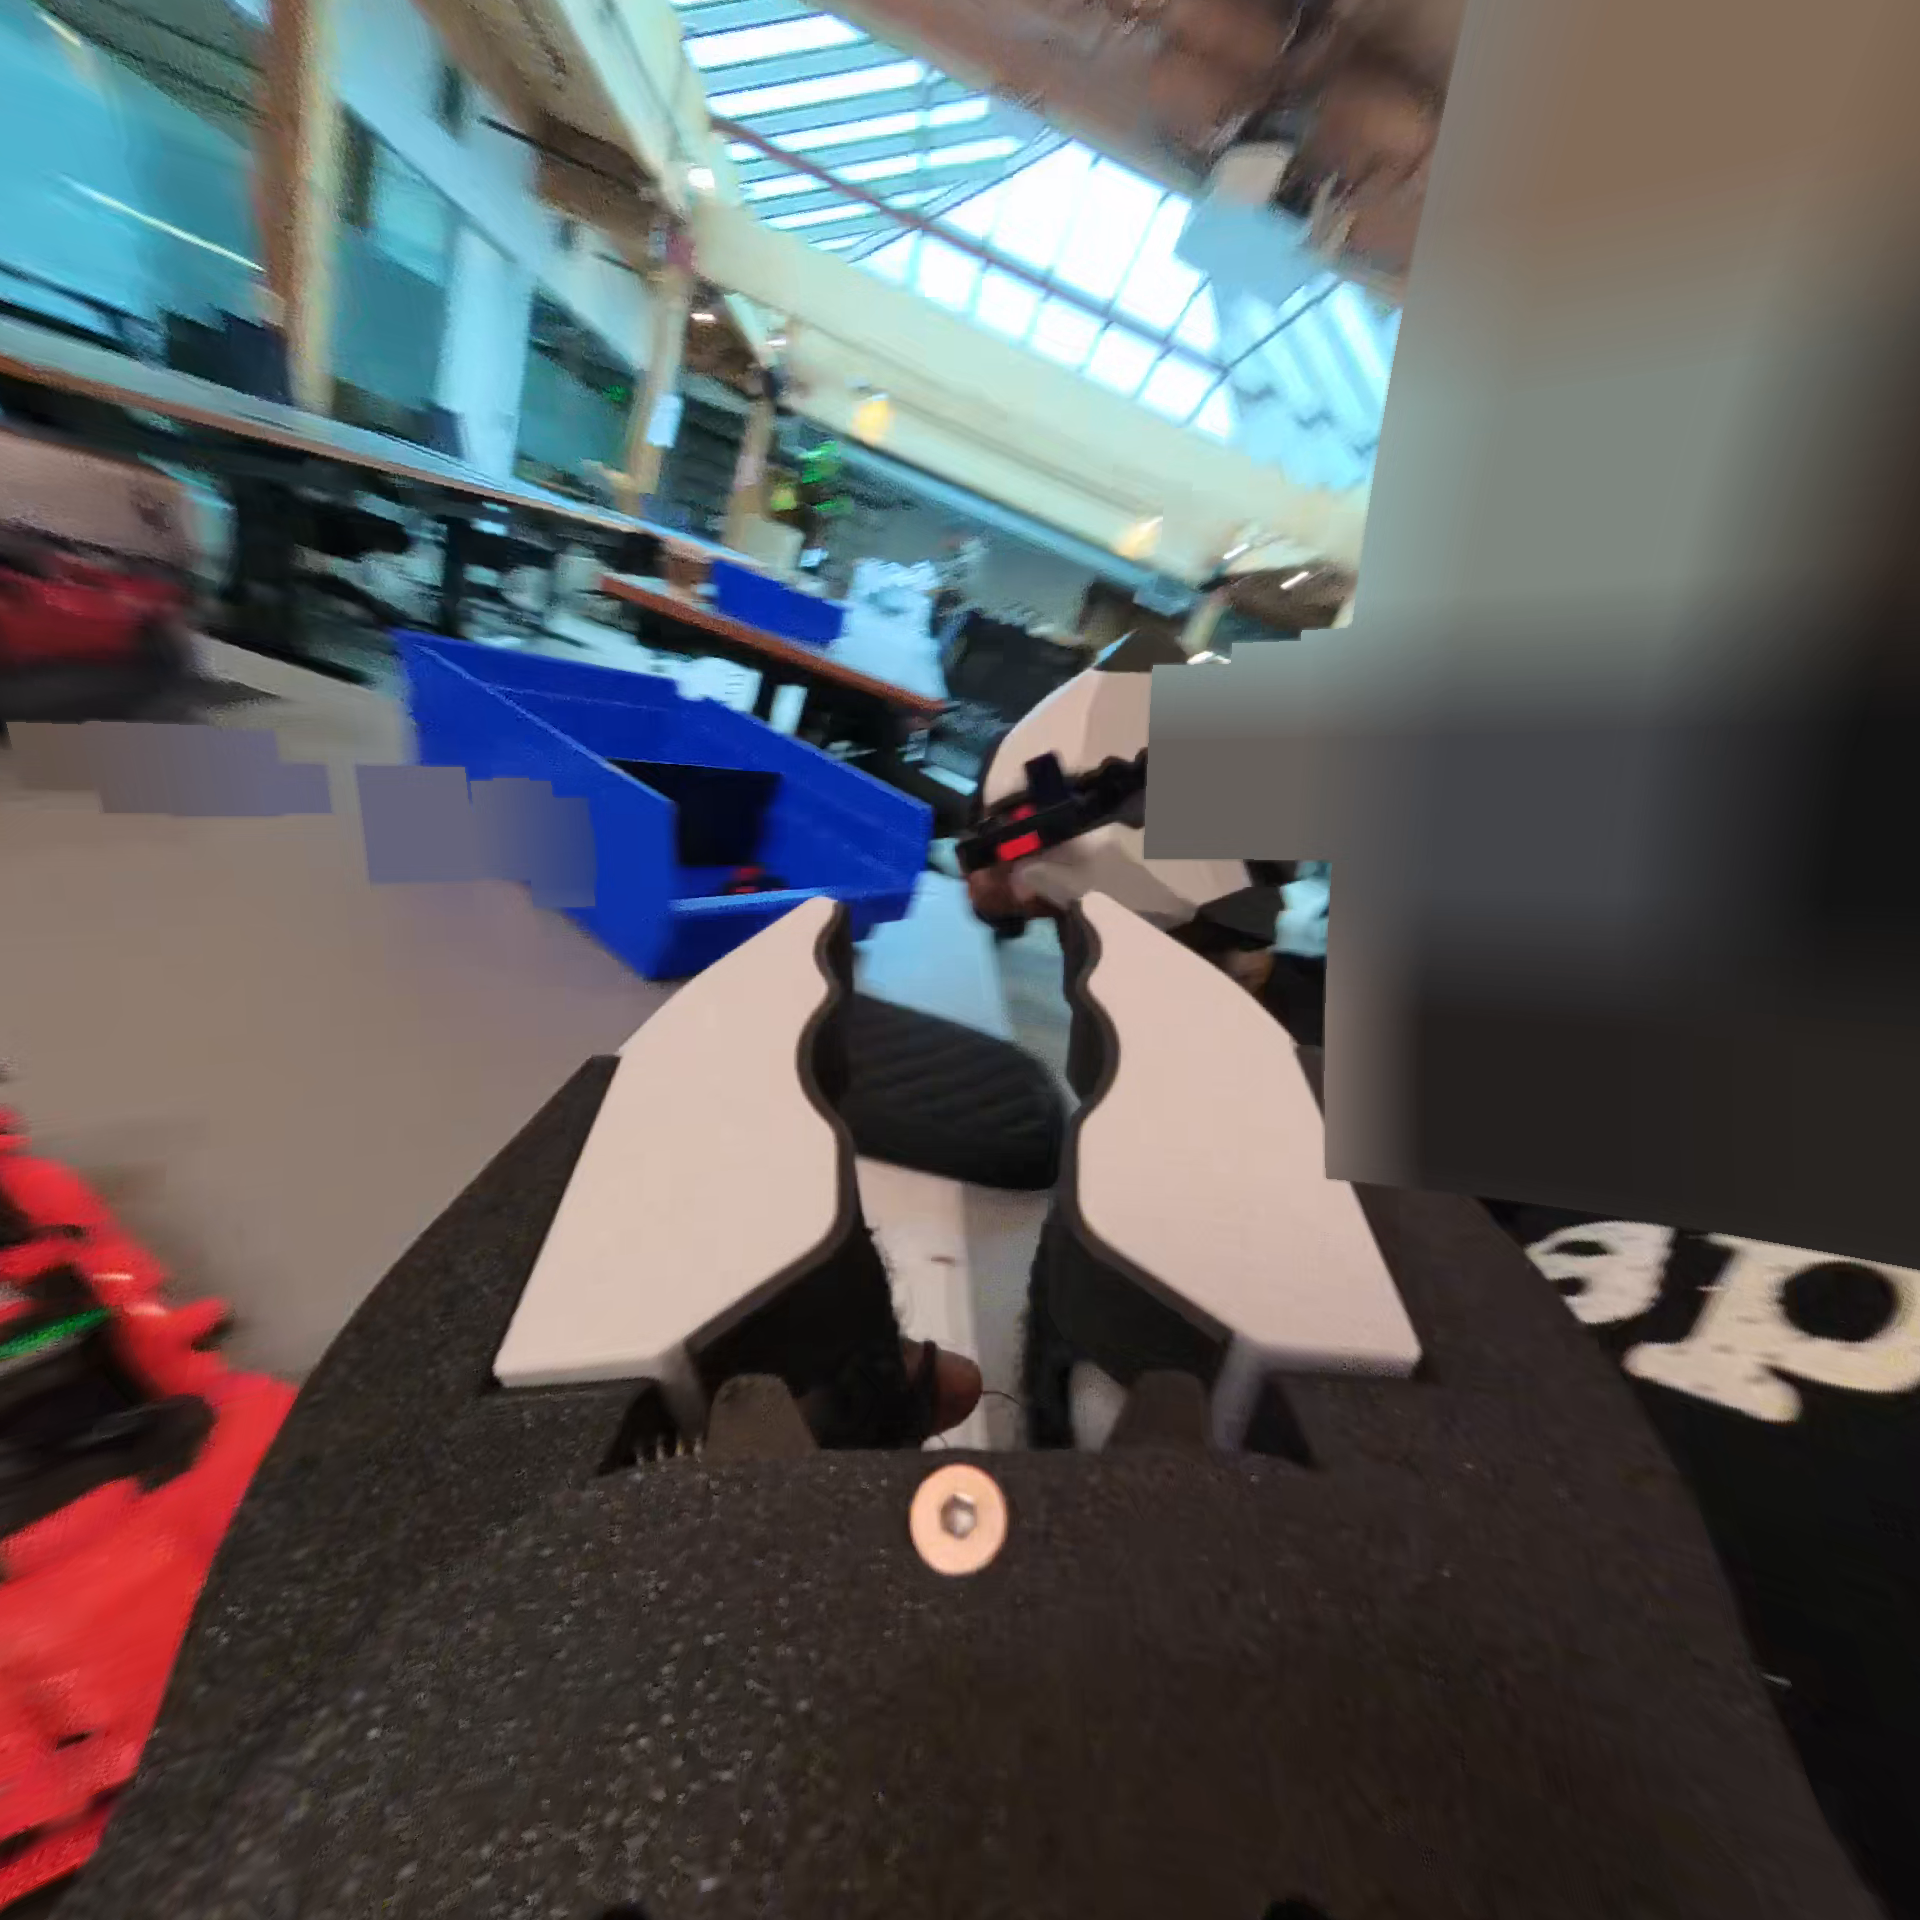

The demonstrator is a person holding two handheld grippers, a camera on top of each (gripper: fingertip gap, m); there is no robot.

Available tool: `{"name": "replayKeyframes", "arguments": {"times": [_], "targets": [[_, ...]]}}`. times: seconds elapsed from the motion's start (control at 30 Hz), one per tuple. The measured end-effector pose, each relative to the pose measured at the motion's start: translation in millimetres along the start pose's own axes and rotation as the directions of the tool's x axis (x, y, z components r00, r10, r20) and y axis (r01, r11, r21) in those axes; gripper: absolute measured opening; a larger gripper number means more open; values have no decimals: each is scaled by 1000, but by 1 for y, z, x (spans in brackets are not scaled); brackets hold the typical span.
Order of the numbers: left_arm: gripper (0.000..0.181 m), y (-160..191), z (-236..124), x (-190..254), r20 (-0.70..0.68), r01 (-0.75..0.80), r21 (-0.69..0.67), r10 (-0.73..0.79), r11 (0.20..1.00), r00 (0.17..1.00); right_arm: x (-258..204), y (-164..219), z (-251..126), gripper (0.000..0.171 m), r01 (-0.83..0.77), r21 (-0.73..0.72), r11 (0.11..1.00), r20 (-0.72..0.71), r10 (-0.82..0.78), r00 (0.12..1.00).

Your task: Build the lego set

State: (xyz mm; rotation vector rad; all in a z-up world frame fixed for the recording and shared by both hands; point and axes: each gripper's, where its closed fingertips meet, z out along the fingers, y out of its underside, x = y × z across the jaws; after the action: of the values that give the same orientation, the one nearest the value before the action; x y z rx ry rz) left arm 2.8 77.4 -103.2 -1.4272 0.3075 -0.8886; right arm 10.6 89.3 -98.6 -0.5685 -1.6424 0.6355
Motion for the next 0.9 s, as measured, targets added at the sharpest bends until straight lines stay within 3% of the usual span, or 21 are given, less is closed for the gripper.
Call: {"name": "replayKeyframes", "arguments": {"times": [0.13,0.27,0.37,0.5,0.57,0.67,0.77,0.83,0.9], "targets": [[20,-1,6,8,75,-286,-92,293,954,953,-4,16,3,9,95,-187,978,4,-96,995],[15,15,8,-5,122,-661,-364,738,656,664,-12,28,4,9,93,-306,947,63,-77,995],[17,24,12,-10,58,-738,-459,845,495,531,-16,27,6,9,87,-315,945,96,-60,994],[8,26,15,-11,23,-785,-473,896,400,443,-20,28,7,9,85,-327,941,124,-47,991],[7,28,15,-12,20,-790,-468,899,396,438,-21,30,7,9,96,-339,936,126,-56,991],[6,25,15,-9,43,-792,-372,861,484,506,-18,26,5,12,55,-297,953,104,-25,994],[6,16,7,11,7,-794,-134,801,594,598,-16,16,-11,20,-76,-177,981,117,98,988],[6,13,-4,28,-65,-770,50,771,636,633,-15,18,-29,18,-170,-112,979,136,185,973],[6,13,-14,34,-112,-718,140,731,682,673,-21,28,-47,13,-279,-95,956,189,293,937]]}}
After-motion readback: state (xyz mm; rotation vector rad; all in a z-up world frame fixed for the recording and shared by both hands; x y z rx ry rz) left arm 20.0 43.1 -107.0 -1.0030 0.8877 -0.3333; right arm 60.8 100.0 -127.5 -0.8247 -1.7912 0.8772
